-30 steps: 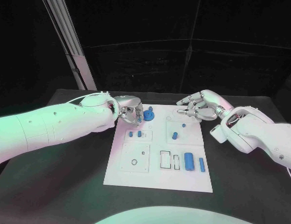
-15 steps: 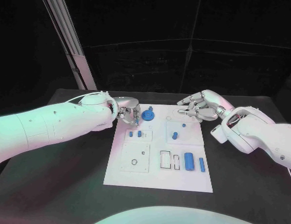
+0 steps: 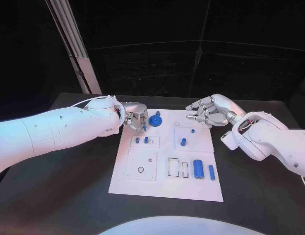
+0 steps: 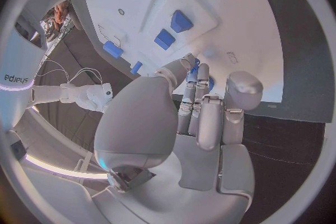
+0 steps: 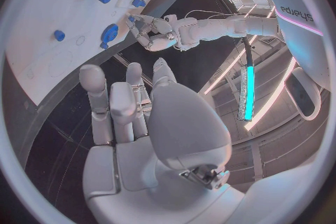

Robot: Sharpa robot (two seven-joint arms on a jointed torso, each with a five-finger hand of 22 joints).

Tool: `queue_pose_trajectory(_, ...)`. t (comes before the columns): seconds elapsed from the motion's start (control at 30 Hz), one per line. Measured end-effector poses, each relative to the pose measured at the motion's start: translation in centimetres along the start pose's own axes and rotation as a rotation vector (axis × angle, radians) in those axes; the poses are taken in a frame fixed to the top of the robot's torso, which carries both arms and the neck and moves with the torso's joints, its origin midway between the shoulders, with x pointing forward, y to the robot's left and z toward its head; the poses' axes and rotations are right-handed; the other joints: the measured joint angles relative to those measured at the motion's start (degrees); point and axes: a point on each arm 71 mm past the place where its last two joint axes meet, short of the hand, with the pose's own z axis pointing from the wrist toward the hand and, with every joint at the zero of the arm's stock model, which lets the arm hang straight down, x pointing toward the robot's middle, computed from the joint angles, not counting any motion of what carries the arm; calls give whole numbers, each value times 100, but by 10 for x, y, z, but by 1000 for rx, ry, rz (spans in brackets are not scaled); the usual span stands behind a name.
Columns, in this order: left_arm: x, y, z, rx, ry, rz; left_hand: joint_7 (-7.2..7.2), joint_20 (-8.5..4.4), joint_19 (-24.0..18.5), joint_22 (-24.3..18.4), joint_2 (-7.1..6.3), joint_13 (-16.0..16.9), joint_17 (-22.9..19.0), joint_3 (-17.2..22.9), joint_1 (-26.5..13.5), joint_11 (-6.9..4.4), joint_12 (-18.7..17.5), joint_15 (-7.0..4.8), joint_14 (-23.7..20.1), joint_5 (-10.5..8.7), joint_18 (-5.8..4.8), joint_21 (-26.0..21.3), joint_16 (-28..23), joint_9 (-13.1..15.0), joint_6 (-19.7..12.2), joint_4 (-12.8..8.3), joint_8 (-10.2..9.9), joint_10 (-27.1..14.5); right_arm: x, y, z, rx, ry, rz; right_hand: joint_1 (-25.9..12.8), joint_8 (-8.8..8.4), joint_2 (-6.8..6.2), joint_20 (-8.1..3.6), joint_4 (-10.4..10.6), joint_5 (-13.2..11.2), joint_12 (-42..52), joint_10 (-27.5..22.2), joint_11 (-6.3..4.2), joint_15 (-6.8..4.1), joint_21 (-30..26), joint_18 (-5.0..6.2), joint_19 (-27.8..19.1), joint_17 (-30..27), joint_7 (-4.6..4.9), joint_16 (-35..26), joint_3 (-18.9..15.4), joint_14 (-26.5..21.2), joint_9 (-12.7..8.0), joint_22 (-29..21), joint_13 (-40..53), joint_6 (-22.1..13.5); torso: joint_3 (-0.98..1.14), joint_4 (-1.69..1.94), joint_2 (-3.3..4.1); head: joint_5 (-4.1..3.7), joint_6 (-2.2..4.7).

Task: Assemble the parts on the task board

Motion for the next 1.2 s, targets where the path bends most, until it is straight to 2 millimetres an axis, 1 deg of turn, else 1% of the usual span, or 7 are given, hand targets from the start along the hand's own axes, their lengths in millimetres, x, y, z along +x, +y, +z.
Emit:
queue_pose_trajectory(0.27, 1, -1, 2, -2, 12, -2, -21, 0, 0, 0, 0, 0, -24, 0, 0, 20, 0, 0, 0, 0, 0, 0, 0, 0, 21, 0, 0, 20, 0, 0, 0, 1, 0, 0, 0, 0, 0, 0, 0, 0, 0, 0, 0, 0, 0, 1, 0, 0, 0, 0, 0, 0, 0, 0, 0, 0, -1, -3, 0, -7, -20)
queue_pose_trajectory(0.43, 2, 0, 2, -3, 18, -5, -21, 0, 0, -1, 0, 5, -34, 1, 0, 0, 0, 0, 0, 0, 0, 0, 0, 6, 21, -1, 0, 40, 0, -1, 0, 2, -1, -1, 0, 0, 0, 0, 0, 0, 0, 0, 0, 0, 0, 0, 0, -1, 0, 0, 0, 0, 0, 0, 1, 0, -1, -3, 0, -21, -35)
queue_pose_trajectory(0.57, 2, 0, 1, -4, 23, -7, -39, 0, 0, -1, 0, 7, -40, 15, 0, -19, -21, 0, 0, -1, 0, 0, 0, 6, 46, -16, 0, 63, 0, -1, 0, 2, -1, -1, 0, 0, 0, 0, 0, 0, 0, 0, 0, 0, 0, 0, 0, -1, 0, 0, 0, 0, 0, 0, 1, 0, -1, -3, 0, -23, -38)
queue_pose_trajectory(0.63, 2, 0, 1, -4, 25, -8, -23, 0, 0, 0, 0, 11, -42, 15, 0, -1, -21, 0, 0, -1, 0, -1, 0, 12, 62, -16, 0, 81, 0, -1, 0, 2, -1, -1, 0, 0, 0, 0, 0, 0, 0, 0, 0, 0, 0, 0, 0, -1, 0, 0, 0, 0, 0, 0, 1, 0, -1, -3, -1, -24, -39)
queue_pose_trajectory(0.73, 3, 0, 1, -4, 28, -9, -52, 0, 0, 9, 0, 10, -47, 15, 0, -21, -21, 0, 0, -1, 0, -1, 0, 13, 93, -16, 0, 102, 0, -1, 0, 3, -1, -1, 0, 0, 0, 0, 0, 0, 0, 0, 0, 0, 0, 0, 0, -1, 0, 0, 0, 0, 0, 0, 1, 0, -1, -1, -1, -24, -41)
queue_pose_trajectory(1.2, 3, -1, 1, -2, 25, -16, -52, 0, 0, 8, 0, 15, -65, 31, 0, -21, -21, 0, 0, -1, 0, -4, 0, 11, 93, -33, 0, 102, 0, -1, 1, 4, -1, -1, 0, 0, 0, 0, 0, 0, 0, 0, 0, 0, 0, 0, 0, 4, 0, 0, 0, 0, 0, 0, -4, 0, 1, 1, -2, -18, -50)
